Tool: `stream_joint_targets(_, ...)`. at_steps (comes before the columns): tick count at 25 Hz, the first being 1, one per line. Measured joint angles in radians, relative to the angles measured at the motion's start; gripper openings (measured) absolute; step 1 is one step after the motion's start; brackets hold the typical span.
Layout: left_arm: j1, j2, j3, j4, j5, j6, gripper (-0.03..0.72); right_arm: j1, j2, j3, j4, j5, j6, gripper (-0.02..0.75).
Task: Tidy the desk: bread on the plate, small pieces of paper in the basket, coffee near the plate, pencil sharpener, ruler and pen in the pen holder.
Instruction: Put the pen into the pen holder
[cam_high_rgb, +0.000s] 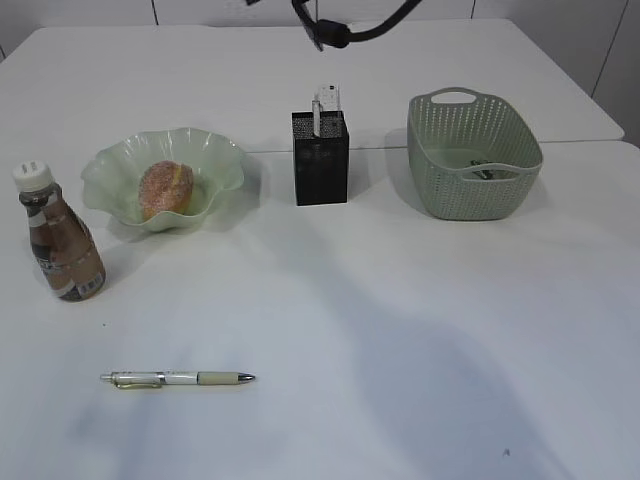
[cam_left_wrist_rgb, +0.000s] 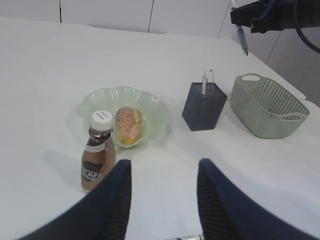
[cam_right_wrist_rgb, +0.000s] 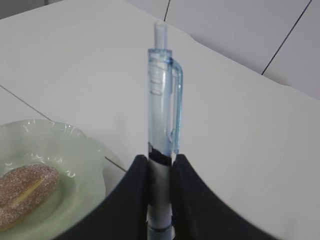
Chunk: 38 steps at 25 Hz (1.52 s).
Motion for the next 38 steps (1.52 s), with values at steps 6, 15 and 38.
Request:
stream_joint_targets(6, 0.000, 0.053, 0.000, 0.000, -0.043, 0.000, 0.304, -0.053, 0.001, 0.120, -0.006, -0.199, 0.061, 0.128)
stream_joint_targets(15, 0.000, 0.101, 0.000, 0.000, -0.115, 0.000, 0.304, -0.105, 0.025, 0.234, 0.000, -0.482, 0.133, 0.128)
stream_joint_targets(38, 0.000, 0.103, -0.012, 0.000, -0.142, 0.000, 0.304, -0.130, 0.215, 0.241, 0.070, -0.743, 0.139, 0.128)
